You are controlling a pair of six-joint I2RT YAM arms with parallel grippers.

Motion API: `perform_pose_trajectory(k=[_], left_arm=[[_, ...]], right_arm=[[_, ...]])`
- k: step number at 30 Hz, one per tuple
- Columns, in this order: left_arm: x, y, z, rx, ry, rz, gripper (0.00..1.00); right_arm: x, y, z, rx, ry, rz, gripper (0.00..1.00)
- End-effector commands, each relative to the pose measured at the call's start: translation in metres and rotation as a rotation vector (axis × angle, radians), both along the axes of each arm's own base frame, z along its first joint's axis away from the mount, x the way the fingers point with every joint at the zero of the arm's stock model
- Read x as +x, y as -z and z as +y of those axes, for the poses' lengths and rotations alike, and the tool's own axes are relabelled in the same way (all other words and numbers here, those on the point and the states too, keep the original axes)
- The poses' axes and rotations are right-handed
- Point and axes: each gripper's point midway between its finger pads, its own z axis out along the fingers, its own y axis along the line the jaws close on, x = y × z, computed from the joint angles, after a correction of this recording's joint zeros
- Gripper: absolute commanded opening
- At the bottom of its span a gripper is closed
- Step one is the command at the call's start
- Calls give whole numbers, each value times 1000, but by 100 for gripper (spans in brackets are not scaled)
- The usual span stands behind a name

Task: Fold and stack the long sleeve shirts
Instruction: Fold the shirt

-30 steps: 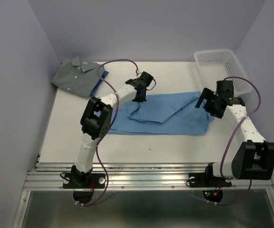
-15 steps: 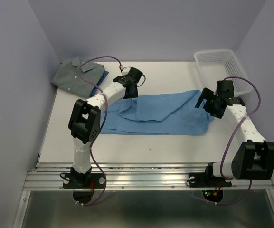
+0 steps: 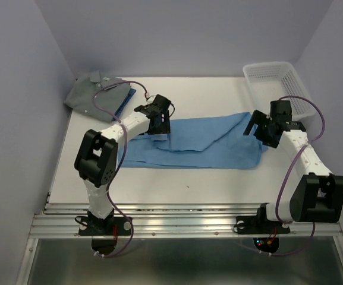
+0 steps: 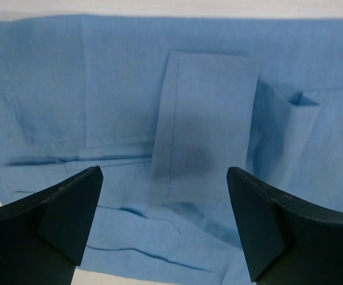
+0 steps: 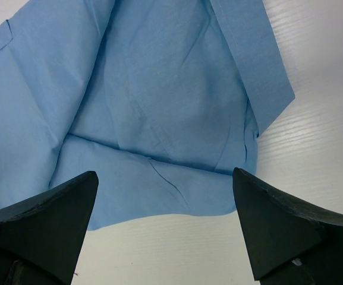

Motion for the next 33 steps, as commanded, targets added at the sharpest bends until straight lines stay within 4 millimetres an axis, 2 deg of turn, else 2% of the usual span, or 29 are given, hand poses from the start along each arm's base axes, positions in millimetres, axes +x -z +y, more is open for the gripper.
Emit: perform_pose_trajectory(k=[1,3,4,6,14,17,20,23,25,27,28,31,33], left_arm=[[-13,-40,-18,-131,178,-98,99],[-26,-31,-21,-153,242,-91,99],[-27,-34,-21,-149,256,-100,99],[-32,-27,-20,-139,289,-87,99],[-29,13,1,27,261,13,99],[-22,17,11,88,198,9,99],[-11,8,24,135,108,-35,99],[-3,2,39,107,-11,-74,99],[7,-1,63,79,-139,-102,99],[8,6,83,62,-223,-91,99],[12,15,104,52,-295,-70,99],[-1,39,138,78,-407,16,99],[-16,50,162,108,-488,65,99]], right_arm=[[9,0,-1,-1,-16,-32,100],[8,1,-1,-1,-15,-29,100],[8,1,-1,-3,-14,-29,100],[9,2,-1,-2,-16,-24,100],[10,1,-3,-10,-11,-27,100],[10,-1,-4,-14,-8,-31,100],[11,-1,-4,-15,-9,-33,100],[10,1,-4,-14,-12,-16,100],[10,3,-3,-12,-13,-10,100],[9,4,-4,-13,-13,-5,100],[9,5,-3,-13,-15,-1,100],[9,5,-4,-15,-11,6,100],[9,3,-5,-21,-8,2,100]])
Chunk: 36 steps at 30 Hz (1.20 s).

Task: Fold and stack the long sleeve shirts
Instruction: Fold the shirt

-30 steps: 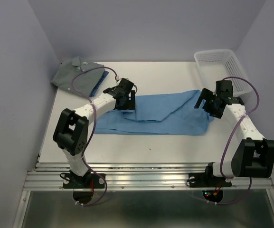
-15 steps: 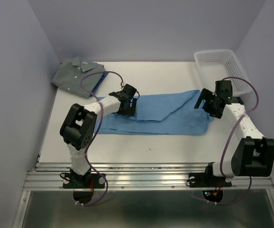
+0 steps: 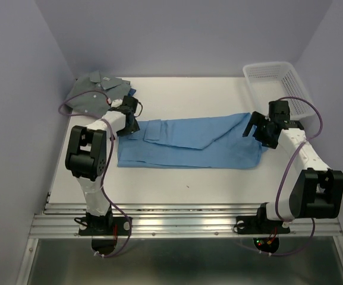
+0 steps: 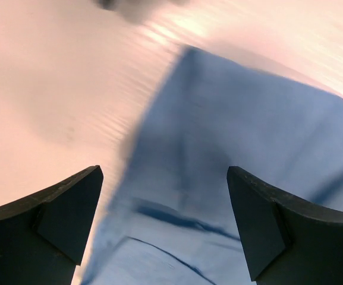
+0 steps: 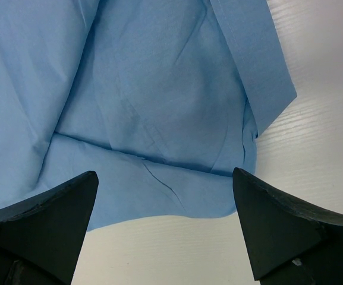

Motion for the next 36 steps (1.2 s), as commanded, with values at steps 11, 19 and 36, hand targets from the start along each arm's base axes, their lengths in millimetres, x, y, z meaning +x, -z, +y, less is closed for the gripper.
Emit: perform_pose_trajectory(k=[11,19,36], left_arm=[[2,-82,-5,-136,14,-199,99],[25,-99,-71,-100,210,-192,99],[34,-27,-109,37,283,12,99]], right_arm=[[8,-14,-4,-19,-6,-60,100],[26,-17,19,94,-76,-139,100],[158,4,148,89,-404,-187,100]])
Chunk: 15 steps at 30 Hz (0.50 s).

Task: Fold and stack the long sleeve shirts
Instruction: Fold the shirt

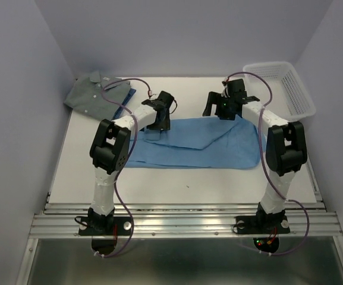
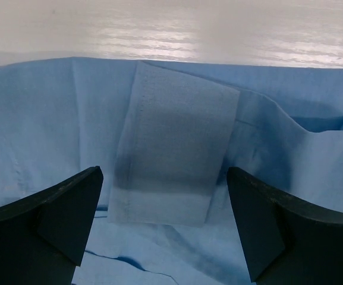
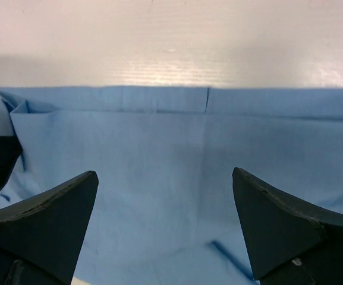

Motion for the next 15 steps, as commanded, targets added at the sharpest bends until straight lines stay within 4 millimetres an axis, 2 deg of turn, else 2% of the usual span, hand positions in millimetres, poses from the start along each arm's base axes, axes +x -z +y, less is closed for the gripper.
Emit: perform_pose_trajectory(k=[1,5,8,12,13,14,15], left_arm=[[11,-22,10,41,-31,-48,99],[2,-4,27,122,-83,2,99],[-2,1,51,175,-168,19,99],[-13,2,98,223,-297,46,99],[-21,1,123,254,-365,58,99],[-27,1,135,267,-398,68,99],[-38,2,157,280,-457,84,99]], right_arm=[[29,3,2,0,-4,-30,100],[31,27,-2,-29,12,9,100],[25,44,-7,-53,34,48,100],[14,63,-22,-114,76,85,100],[8,68,-30,-144,107,96,100],[6,71,-33,-157,119,103,100],[2,72,-35,-162,127,109,100]])
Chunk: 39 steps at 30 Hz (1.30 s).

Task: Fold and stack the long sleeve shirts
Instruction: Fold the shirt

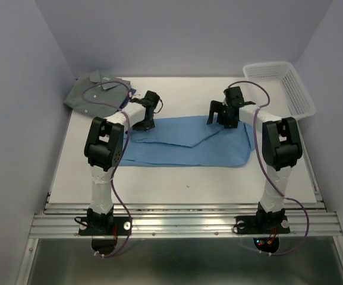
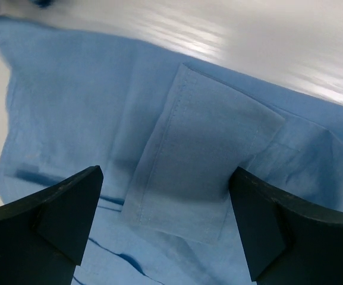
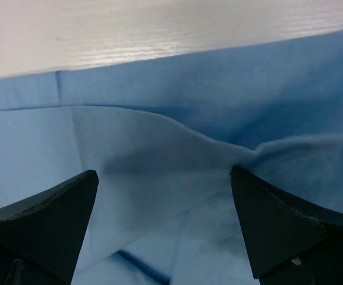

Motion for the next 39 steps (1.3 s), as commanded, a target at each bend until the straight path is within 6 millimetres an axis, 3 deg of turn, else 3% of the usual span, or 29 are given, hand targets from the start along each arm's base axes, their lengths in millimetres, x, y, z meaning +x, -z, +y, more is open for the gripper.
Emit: perform_pose_trajectory(k=[1,5,14,21,24,25,26,28,30,32,33,34,35,36,37,38,39], left_arm=[[-47,-7,106,167,-269,81,99],[-78,-17,147,224,-410,101,99],[-105,-43,185,221,-559,83,99],[-97,-79,187,96,-595,-42,99],[-97,-110,194,-21,-603,-152,99],[-96,-107,196,-41,-608,-147,99],[-97,-124,211,-74,-627,-212,99],[-93,-139,204,-162,-586,-269,99],[-77,-148,178,-276,-460,-294,99],[-58,-160,152,-344,-343,-343,99],[-50,-166,130,-351,-269,-353,99],[-45,-168,120,-351,-243,-360,99],[-36,-161,110,-351,-218,-344,99],[-29,-158,94,-380,-168,-328,99],[-18,-148,74,-390,-101,-292,99],[-11,-143,63,-409,-72,-283,99],[-2,-137,50,-442,-41,-271,99]], right_arm=[[-5,3,-27,-105,94,-11,100],[-16,11,-34,-125,127,15,100],[-24,30,-36,-135,150,66,100],[-12,12,-41,-158,157,10,100],[-3,4,-62,-149,208,-4,100],[-1,4,-70,-141,219,-3,100],[4,-2,-70,-102,201,-9,100],[12,-12,-74,-75,176,-26,100],[14,-32,-57,-31,84,-66,100],[11,-67,-38,12,29,-145,100],[0,-68,-30,18,13,-142,100],[-7,-91,-30,30,17,-190,100],[-16,-97,-24,50,21,-193,100],[-25,-100,-24,62,25,-194,100],[-46,-85,-21,64,18,-156,100],[-60,-96,-16,75,12,-177,100],[-70,-91,-20,76,45,-161,100]])
